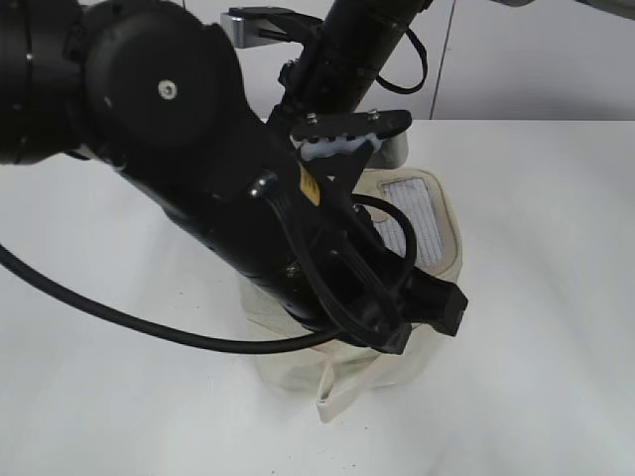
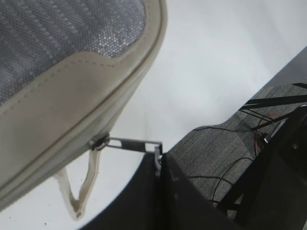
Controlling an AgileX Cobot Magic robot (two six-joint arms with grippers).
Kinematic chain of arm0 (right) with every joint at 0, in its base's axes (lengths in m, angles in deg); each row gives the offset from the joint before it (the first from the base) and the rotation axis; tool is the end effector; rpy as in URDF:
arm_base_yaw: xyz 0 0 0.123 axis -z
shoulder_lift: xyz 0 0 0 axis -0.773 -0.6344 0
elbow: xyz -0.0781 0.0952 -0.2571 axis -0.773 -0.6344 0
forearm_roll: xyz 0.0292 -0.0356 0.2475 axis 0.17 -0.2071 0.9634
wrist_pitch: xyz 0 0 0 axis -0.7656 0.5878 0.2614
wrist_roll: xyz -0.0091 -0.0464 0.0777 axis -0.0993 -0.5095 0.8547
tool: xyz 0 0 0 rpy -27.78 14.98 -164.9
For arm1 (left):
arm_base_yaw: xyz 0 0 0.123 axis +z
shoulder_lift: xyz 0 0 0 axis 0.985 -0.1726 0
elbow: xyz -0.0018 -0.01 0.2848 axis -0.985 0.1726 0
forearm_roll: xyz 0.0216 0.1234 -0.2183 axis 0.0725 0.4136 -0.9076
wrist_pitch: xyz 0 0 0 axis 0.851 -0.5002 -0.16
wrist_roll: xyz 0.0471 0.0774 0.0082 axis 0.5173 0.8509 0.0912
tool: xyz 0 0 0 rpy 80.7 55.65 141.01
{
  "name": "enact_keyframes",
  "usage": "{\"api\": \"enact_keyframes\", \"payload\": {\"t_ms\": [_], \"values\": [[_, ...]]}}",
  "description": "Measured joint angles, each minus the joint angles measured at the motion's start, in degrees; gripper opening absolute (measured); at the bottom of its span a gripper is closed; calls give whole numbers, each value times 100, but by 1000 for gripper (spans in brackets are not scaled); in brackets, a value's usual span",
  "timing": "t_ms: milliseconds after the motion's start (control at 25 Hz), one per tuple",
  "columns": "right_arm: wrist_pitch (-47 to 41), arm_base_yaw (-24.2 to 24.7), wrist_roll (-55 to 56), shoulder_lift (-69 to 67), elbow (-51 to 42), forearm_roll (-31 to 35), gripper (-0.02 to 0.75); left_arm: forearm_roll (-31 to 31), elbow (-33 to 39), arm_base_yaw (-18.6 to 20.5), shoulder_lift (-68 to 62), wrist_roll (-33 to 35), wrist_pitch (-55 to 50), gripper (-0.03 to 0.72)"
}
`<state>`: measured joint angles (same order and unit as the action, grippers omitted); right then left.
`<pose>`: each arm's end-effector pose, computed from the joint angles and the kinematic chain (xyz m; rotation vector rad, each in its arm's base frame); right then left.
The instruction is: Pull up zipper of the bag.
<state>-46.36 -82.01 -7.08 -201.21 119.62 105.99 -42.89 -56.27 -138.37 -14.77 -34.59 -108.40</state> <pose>0.3883 0.2851 0.2303 -1.4481 2.4284 0.6895 0.1669 -0.3061 0.2449 0.8371 2.6452 -0.7479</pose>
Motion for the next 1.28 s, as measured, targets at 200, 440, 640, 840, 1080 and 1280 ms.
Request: {"api": "enact_keyframes", "payload": {"t_ms": [200, 440, 640, 840, 1080, 1280], "values": [[0, 0, 40, 0, 0, 0, 21, 79, -4, 0, 0, 55, -98, -2], [0, 0, 382, 0, 0, -38, 78, 226, -37, 59, 55, 62, -540, 164], [38, 0, 787, 66, 18, -77, 325, 696, -37, 225, 429, 56, -850, 389], [43, 0, 1085, 394, 31, -704, 433, 1232, -61, 495, 969, 56, -828, 420], [43, 277, 1361, 762, 37, -1117, 441, 1383, -222, 1316, 953, 379, -805, 422], [53, 874, 1441, 1043, -155, -1133, 441, 1044, -844, 1855, 604, 1432, -816, 423]]}}
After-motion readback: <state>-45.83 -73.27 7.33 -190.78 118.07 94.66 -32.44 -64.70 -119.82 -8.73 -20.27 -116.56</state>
